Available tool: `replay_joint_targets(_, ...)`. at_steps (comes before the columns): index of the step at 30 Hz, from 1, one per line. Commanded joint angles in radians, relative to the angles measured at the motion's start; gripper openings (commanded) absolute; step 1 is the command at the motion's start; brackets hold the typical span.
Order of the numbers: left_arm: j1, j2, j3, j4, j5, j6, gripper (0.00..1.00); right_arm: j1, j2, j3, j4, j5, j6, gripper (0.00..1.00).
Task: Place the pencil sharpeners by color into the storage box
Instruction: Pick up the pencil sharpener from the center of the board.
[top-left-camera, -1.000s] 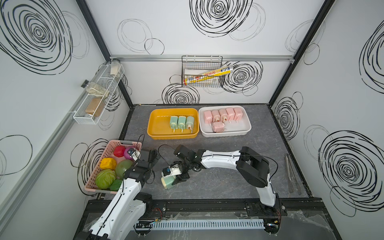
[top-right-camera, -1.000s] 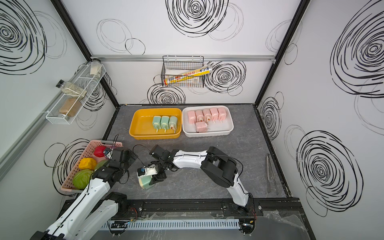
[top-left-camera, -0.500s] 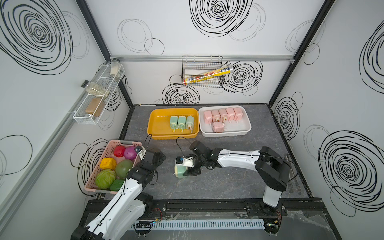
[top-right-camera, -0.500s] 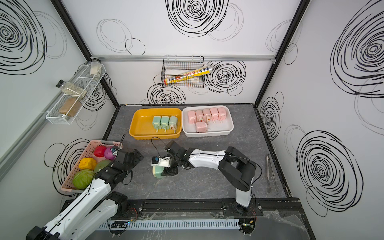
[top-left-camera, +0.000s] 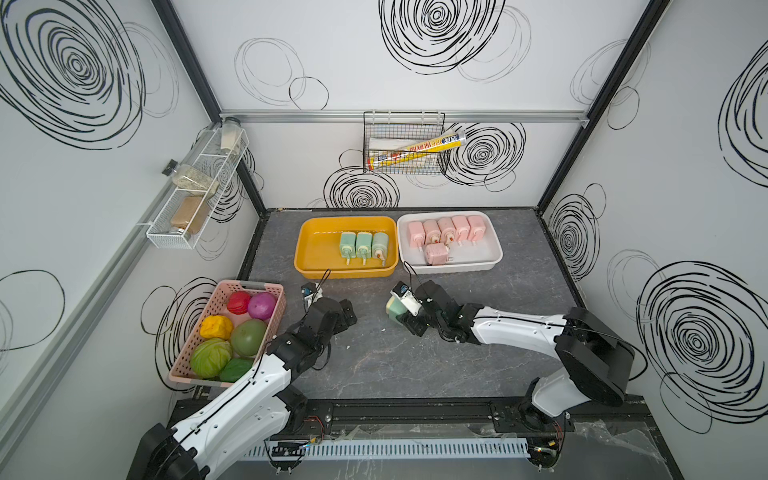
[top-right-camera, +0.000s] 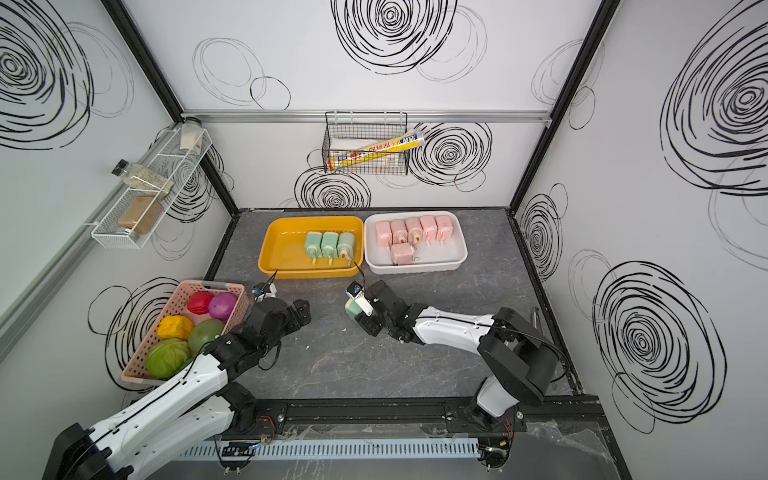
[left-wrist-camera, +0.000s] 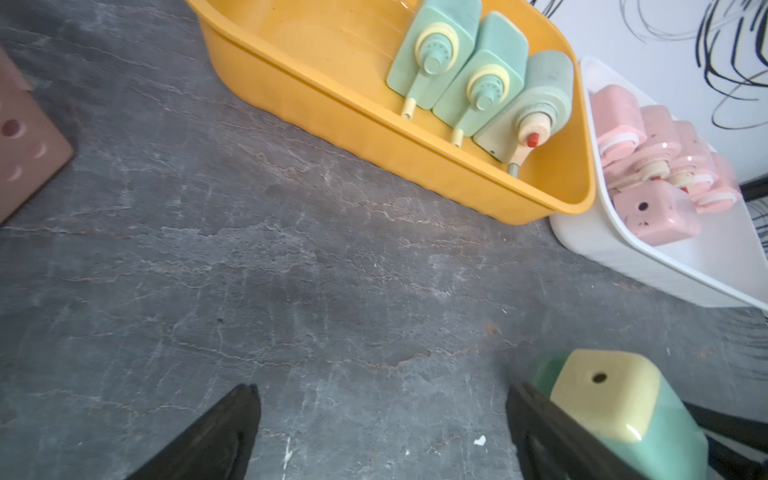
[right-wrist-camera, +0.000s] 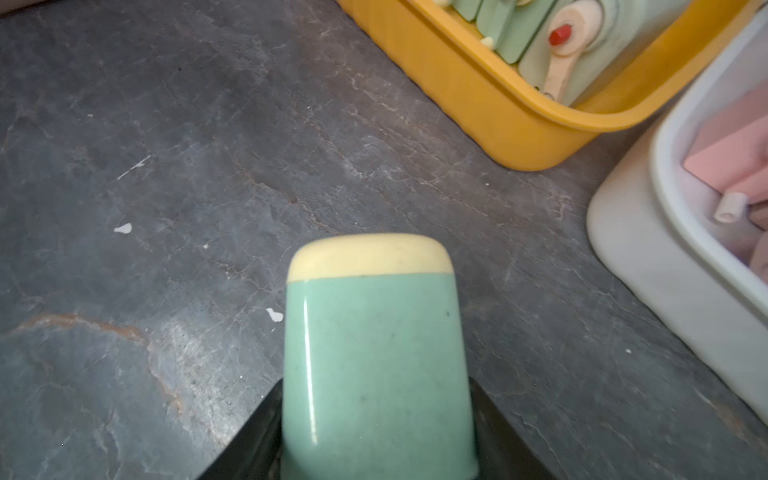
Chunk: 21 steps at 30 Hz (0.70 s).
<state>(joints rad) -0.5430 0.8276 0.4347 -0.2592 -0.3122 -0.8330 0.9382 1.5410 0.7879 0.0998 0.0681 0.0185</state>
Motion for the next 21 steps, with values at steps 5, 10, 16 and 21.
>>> replay_joint_targets(5,-0.043,0.051,-0.013,0.12,0.075,0.068,0.99,-0.002,-0.002,-0.016,0.075,0.095,0.182,0.57)
replay_joint_targets(10,-0.069,0.107,-0.007,0.142,0.081,0.067,0.99,0.006,0.009,-0.014,0.055,0.138,0.205,0.63)
replay_joint_targets(16,-0.094,0.167,0.011,0.171,0.084,0.066,0.99,0.032,0.043,-0.023,0.052,0.203,0.221,0.66)
replay_joint_targets(21,-0.112,0.197,0.016,0.193,0.093,0.067,0.99,0.042,0.036,-0.018,0.045,0.184,0.237,0.69)
